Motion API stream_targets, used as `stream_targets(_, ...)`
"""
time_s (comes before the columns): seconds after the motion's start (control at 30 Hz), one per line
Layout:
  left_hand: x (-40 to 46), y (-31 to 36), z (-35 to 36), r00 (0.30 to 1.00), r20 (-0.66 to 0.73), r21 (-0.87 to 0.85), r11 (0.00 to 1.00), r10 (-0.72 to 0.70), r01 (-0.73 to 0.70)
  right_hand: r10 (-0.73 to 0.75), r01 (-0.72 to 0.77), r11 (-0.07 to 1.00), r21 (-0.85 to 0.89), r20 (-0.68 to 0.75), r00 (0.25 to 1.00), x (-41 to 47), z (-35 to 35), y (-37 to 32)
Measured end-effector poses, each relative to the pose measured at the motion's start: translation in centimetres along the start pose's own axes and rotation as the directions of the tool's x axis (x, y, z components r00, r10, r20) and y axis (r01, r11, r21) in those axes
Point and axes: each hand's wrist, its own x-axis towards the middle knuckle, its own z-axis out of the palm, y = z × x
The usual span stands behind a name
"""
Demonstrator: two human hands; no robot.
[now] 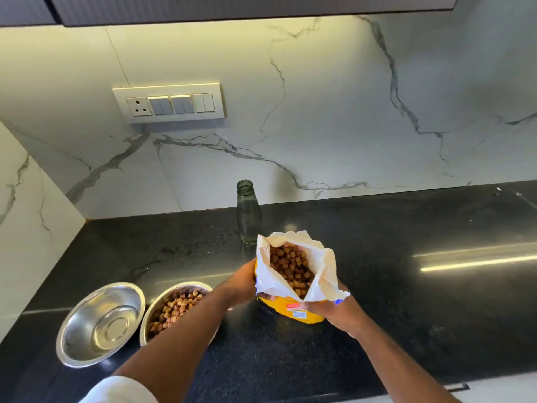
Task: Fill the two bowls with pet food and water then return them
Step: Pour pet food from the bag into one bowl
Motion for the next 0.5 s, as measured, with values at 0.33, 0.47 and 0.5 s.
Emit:
stream_targets(0.33, 0.3, -1.6, 0.2, 0.995, 0.034, -0.054, 0.994, -0.090, 0.092, -0.004, 0.003, 0.998, -0.062, -0.016, 1.000, 0.3, 0.4, 1.1)
stream_targets(0.47, -0.1, -1.4, 0.2, 0.994, 0.019, -0.073, 0.992, -0.103, 0.104, 0.024, -0.025, 0.998, -0.058, -0.017, 1.000, -0.3, 0.6, 0.4)
stream_targets(0.5, -0.4, -1.3, 0.3, 0.994, 0.010, -0.076, 0.992, -0.104, 0.105, 0.027, -0.029, 0.998, -0.062, -0.022, 0.999, -0.6, 0.7, 0.1)
